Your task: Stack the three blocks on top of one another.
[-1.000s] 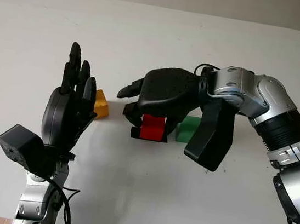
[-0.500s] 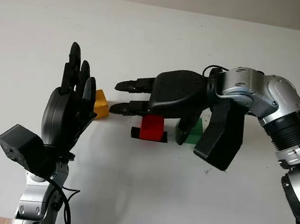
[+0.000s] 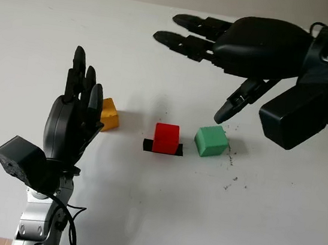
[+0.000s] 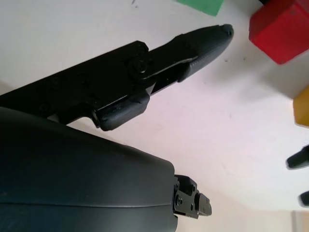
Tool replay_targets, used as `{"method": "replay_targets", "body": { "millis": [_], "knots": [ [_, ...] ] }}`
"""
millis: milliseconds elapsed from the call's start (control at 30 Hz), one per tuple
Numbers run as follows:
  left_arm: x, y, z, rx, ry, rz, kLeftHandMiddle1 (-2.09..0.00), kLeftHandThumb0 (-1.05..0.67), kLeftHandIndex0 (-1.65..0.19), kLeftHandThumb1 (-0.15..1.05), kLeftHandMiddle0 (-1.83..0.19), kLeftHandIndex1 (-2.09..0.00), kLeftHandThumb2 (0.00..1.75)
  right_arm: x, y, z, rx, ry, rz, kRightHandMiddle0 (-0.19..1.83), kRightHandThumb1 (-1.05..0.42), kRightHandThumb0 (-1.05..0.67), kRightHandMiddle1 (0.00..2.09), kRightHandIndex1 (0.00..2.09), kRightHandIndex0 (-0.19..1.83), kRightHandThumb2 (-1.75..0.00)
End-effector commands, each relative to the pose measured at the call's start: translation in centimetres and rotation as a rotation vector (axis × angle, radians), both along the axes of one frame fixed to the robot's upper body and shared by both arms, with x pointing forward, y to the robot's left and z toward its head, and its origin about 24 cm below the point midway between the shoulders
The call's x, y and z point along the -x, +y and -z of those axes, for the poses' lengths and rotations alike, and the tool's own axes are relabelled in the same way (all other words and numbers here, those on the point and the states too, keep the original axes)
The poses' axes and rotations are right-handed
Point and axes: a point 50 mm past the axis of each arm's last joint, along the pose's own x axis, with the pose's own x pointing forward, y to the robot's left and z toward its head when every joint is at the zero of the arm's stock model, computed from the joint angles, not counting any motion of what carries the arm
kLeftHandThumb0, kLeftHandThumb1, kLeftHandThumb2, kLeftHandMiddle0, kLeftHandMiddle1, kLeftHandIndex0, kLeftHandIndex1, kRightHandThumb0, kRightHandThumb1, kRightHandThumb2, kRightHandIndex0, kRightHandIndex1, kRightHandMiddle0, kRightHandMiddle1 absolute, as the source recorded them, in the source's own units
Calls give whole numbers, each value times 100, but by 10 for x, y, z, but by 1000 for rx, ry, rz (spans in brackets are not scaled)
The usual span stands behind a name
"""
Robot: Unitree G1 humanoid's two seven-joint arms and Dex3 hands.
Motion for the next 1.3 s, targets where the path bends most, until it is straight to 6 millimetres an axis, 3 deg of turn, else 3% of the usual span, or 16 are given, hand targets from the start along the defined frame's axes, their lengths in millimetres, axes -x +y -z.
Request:
{"method": "replay_targets", "body": {
  "millis": [0, 133, 233, 433, 567, 800, 1067, 1167, 1267],
  "knots": [
    [2, 1, -3, -2, -7, 1, -6, -64, 18, 105, 16, -5, 58, 2, -14, 3, -142, 24, 37, -19, -104, -93, 2, 0, -19, -11],
    [1, 3, -3, -9, -10, -5, -6, -64, 17, 105, 15, -5, 58, 2, -28, 23, -372, 73, 91, -19, -105, -93, 0, 0, -19, -34],
    [1, 4, -4, -11, -12, -4, -6, -63, 18, 105, 15, -5, 58, 2, -33, 50, -528, 64, 149, -19, -105, -93, 0, 0, -19, -57],
    [1, 8, -4, -17, -20, 6, -5, -61, 18, 105, 16, -5, 58, 6, -34, 107, -995, 222, 282, -19, -105, -81, 0, 0, -19, -67],
    [1, 10, -5, -25, -24, 15, -5, -61, 18, 105, 16, -5, 57, 12, -26, 130, -1287, 334, 352, -19, -105, -76, 0, 0, -19, -72],
    [1, 11, -5, -47, -23, 14, -5, -61, 18, 105, 16, -5, 59, 22, -16, 149, -1517, 456, 383, -19, -105, -78, 0, 0, -19, -73],
    [1, 13, -6, -73, -12, 7, -6, -57, 17, 105, 16, -4, 56, 30, -17, 158, -1592, 497, 432, -19, -105, -77, 0, 0, -19, -77],
    [4, 18, -10, -292, -19, -131, -10, -58, 6, 105, -4, -8, 48, 32, -18, 159, -1612, 504, 424, -19, -105, -75, 0, 0, -19, -77],
    [6, 28, -30, -634, -91, -344, -7, -64, -10, 105, -15, -12, 35, 33, -18, 158, -1620, 498, 426, -19, -105, -75, 0, 0, -19, -76]
  ]
}}
